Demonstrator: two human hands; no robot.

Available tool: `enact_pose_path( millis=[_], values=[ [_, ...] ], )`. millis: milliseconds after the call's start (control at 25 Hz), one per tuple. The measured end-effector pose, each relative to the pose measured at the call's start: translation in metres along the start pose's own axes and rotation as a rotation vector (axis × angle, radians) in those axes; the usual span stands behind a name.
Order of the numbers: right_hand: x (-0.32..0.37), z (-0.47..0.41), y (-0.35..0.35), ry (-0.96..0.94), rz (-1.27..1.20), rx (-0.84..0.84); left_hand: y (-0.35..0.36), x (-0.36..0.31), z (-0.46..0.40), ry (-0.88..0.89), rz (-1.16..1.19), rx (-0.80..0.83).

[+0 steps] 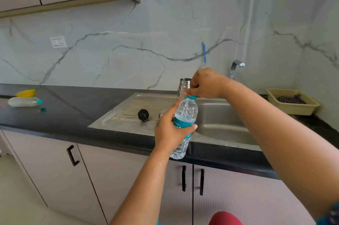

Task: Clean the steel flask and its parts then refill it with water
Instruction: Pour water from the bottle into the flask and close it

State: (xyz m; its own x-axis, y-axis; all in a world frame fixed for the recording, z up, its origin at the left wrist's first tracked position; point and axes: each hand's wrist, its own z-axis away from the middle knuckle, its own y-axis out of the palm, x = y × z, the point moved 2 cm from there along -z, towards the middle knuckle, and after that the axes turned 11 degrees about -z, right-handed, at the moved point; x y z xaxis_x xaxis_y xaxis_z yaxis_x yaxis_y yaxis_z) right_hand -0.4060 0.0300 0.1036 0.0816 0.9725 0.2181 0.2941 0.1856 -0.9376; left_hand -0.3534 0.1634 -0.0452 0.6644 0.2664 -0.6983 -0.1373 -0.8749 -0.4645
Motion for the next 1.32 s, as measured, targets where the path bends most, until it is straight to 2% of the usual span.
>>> enact_pose_path(
  millis=[120,240,360,480,640,840,920,1040,1120,1200,1320],
  values=[
    [-0.012,-0.003,0.007,-0.064,-0.020,0.025,0.000,0.011,-0.008,0.004,-0.014,0.045],
    [-0.015,-0.004,0.010,-0.165,-0.217,0.003,0.000,0.022,-0.012,-0.058,0.106,0.090],
    [-0.016,-0.009,0.009,-0.204,-0.334,0.123,0.003,0.030,-0.013,-0.082,0.139,0.125],
    [-0.016,-0.013,0.010,-0.141,-0.394,0.229,0.003,0.036,-0.015,-0.077,0.146,0.127],
    [-0.013,-0.024,0.015,-0.044,-0.172,0.090,0.001,0.037,-0.018,-0.076,0.146,0.132],
    [-0.011,-0.027,0.004,-0.113,-0.263,0.152,0.001,0.040,-0.021,-0.084,0.188,0.139],
    [-0.016,-0.024,0.001,-0.139,-0.369,0.131,0.000,0.040,-0.020,-0.086,0.215,0.128],
    [-0.041,-0.003,0.007,-0.040,-0.800,-0.044,-0.003,0.038,-0.020,-0.080,0.256,0.116],
    [-0.068,0.023,0.031,0.083,-0.933,-0.187,-0.005,0.038,-0.019,-0.089,0.280,0.114],
    [-0.090,0.054,0.066,0.255,-0.881,-0.226,-0.005,0.038,-0.017,-0.104,0.300,0.112],
    [-0.105,0.088,0.116,0.426,-0.656,-0.236,-0.002,0.039,-0.016,-0.118,0.319,0.101]
  ],
)
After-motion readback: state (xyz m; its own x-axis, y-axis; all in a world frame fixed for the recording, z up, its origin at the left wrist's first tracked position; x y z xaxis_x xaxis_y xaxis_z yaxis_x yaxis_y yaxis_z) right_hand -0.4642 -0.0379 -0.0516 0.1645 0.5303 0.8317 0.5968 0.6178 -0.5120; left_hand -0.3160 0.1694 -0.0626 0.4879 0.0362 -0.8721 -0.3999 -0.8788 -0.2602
